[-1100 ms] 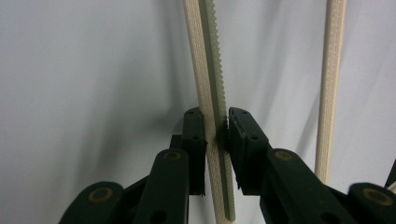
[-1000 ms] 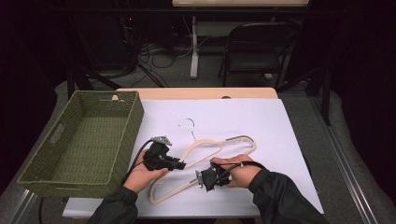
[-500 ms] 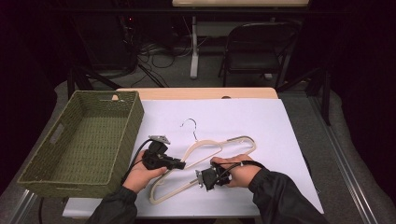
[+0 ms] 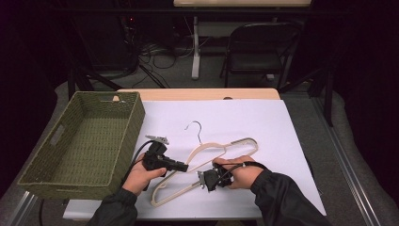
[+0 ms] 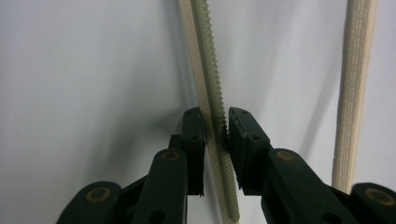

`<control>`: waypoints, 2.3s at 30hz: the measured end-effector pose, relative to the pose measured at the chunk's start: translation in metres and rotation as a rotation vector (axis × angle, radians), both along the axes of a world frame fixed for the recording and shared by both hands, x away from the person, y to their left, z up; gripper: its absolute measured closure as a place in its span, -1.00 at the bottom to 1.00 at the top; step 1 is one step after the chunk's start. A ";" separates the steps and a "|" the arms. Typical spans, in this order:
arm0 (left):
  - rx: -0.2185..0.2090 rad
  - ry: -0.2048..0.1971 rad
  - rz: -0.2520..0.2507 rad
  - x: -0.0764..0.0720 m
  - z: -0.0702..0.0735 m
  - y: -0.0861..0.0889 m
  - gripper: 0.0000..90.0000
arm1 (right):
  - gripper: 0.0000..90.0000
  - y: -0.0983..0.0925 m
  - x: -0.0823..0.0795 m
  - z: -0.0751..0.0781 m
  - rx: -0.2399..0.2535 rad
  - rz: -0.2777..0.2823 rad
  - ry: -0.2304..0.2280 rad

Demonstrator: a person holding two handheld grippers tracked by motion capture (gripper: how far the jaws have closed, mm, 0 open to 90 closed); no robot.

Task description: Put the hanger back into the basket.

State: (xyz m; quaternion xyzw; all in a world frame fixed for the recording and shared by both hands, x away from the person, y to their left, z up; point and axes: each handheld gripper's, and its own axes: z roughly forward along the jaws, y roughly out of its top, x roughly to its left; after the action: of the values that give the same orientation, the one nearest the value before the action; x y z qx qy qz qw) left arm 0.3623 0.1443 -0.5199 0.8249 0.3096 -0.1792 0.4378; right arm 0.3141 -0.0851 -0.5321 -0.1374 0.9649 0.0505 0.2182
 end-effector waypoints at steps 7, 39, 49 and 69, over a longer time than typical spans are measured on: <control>-0.005 -0.013 0.019 -0.002 0.003 0.002 0.95 | 0.38 -0.003 0.000 0.006 0.043 -0.043 -0.012; 0.051 -0.112 0.139 -0.032 0.088 0.042 0.94 | 0.07 -0.084 -0.008 0.034 0.170 -0.265 -0.007; 0.046 -0.158 0.212 -0.034 0.129 0.100 0.95 | 0.06 -0.088 -0.002 0.028 0.198 -0.284 0.012; 0.086 -0.145 0.356 -0.004 0.145 0.234 0.95 | 0.03 -0.087 0.005 0.022 0.183 -0.339 0.023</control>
State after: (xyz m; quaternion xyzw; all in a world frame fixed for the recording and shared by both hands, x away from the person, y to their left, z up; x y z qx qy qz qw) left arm 0.3579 0.3782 -0.3745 0.7857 0.4257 -0.0256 0.4481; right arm 0.3193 -0.1722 -0.5097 0.0479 0.9680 0.1021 0.2243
